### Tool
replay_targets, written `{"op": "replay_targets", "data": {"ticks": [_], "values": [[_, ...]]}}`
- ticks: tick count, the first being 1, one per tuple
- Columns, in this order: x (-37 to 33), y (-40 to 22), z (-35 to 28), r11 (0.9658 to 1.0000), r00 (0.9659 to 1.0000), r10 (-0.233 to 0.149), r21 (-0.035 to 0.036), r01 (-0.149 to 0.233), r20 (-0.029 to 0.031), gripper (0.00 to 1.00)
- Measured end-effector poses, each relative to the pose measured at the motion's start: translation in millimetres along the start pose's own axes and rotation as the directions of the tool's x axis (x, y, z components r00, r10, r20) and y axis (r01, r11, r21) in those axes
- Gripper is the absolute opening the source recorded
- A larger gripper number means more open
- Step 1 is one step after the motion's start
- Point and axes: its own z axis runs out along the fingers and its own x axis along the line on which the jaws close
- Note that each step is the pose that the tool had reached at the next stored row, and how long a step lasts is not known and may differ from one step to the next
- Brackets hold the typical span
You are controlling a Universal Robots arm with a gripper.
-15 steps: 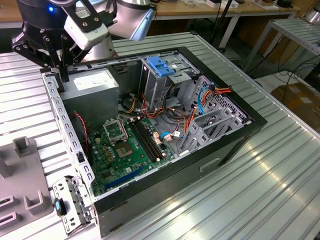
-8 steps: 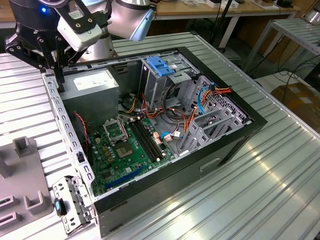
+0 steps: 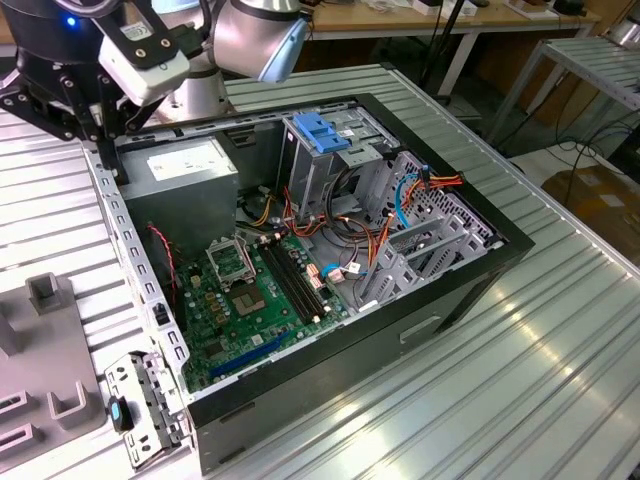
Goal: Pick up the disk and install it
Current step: 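Reach for the disk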
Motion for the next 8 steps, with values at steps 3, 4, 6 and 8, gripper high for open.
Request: {"op": "replay_targets", "data": {"ticks": [3, 4, 6, 8], "values": [[3.3, -0.3, 0.1, 1.0000, 1.0000, 0.000, 0.0000, 0.000, 0.0000, 0.11], [4.4, -0.3, 0.1, 1.0000, 1.0000, 0.000, 0.0000, 0.000, -0.0001, 0.11], [6.7, -0.5, 0.2, 1.0000, 1.0000, 0.000, 0.0000, 0.000, 0.0000, 0.11], [8.9, -0.7, 0.3, 1.0000, 1.0000, 0.000, -0.0001, 0.000, 0.0000, 0.11]]}}
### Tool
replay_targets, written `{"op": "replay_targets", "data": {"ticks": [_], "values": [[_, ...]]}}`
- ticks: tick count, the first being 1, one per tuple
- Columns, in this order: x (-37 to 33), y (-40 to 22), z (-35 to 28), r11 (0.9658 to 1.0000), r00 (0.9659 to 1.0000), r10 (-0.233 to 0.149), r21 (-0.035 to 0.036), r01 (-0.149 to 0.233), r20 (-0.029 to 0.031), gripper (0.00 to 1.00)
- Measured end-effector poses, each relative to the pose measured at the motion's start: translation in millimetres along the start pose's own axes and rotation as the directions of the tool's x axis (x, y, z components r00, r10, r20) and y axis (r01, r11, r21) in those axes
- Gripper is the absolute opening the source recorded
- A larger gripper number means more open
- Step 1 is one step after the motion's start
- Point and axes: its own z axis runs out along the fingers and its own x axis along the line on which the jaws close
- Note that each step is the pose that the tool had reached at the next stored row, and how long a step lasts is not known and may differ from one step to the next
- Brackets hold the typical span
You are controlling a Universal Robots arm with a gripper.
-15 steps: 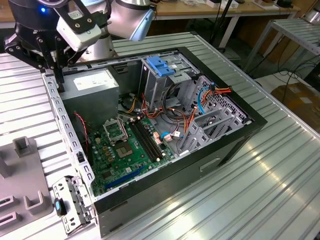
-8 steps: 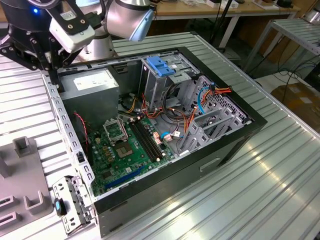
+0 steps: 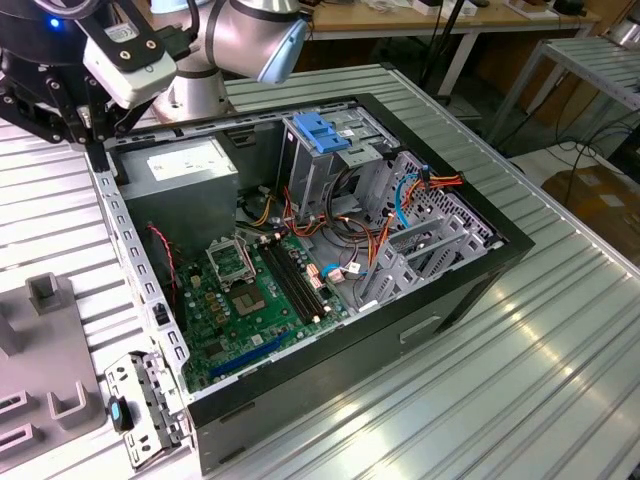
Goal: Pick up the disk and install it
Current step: 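Reach for the disk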
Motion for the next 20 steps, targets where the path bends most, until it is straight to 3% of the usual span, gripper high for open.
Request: {"op": "replay_targets", "data": {"ticks": [13, 20], "values": [[21.9, -1.7, 0.8, 1.0000, 1.0000, 0.000, -0.0002, 0.000, -0.0001, 0.11], [29.3, -2.3, 1.1, 1.0000, 1.0000, 0.000, -0.0002, 0.000, -0.0001, 0.11]]}}
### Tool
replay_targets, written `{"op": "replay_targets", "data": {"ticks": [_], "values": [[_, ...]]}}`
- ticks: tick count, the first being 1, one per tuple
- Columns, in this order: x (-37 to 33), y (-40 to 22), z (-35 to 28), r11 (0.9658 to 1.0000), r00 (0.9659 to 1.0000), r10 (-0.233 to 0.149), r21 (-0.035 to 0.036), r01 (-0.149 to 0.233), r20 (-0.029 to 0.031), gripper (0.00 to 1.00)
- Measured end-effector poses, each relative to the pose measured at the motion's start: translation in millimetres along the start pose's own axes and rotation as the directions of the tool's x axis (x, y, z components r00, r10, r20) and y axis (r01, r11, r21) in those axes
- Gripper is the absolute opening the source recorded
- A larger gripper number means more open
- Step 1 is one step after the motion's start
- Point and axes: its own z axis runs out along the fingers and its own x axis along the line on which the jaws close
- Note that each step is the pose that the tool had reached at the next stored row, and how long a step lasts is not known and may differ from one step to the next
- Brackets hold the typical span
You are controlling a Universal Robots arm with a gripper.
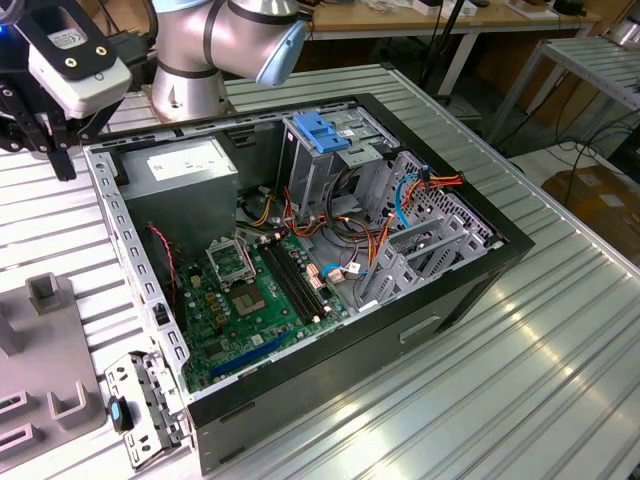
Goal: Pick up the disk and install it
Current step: 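Reach for the disk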
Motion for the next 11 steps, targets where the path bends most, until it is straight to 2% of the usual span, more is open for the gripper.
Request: {"op": "replay_targets", "data": {"ticks": [6, 11], "values": [[7.8, -0.6, 0.2, 1.0000, 1.0000, 0.000, 0.0000, 0.000, 0.0000, 0.11], [18.7, -0.9, 0.0, 1.0000, 1.0000, 0.000, 0.0000, 0.000, 0.0000, 0.11]]}}
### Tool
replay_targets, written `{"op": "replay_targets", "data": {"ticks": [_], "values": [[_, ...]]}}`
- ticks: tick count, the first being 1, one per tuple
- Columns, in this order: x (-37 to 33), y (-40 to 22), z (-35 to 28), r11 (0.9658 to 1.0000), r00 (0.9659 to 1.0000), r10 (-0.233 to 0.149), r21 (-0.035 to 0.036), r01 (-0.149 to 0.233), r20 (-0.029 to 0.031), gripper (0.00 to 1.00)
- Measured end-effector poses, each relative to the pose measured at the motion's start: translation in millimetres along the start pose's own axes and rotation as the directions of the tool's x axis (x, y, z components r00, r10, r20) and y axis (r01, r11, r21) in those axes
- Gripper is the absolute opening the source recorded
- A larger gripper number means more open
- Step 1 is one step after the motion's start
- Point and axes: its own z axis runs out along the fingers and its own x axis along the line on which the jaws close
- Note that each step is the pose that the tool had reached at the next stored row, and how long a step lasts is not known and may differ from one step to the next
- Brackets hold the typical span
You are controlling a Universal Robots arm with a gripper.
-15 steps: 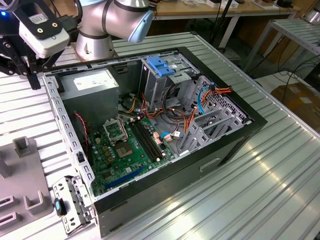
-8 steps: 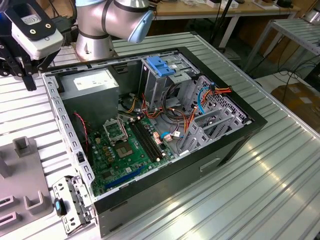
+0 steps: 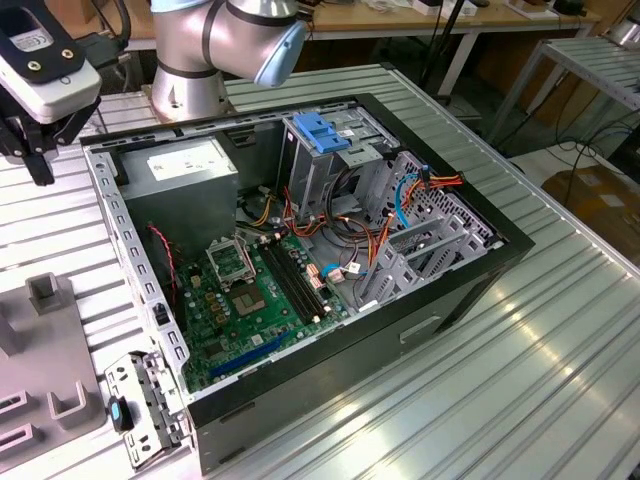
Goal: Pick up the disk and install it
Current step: 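Reach for the disk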
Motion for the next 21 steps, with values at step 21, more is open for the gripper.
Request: {"op": "replay_targets", "data": {"ticks": [21], "values": [[68.1, 11.7, 0.4, 1.0000, 1.0000, 0.000, 0.0021, 0.000, 0.0001, 0.11]]}}
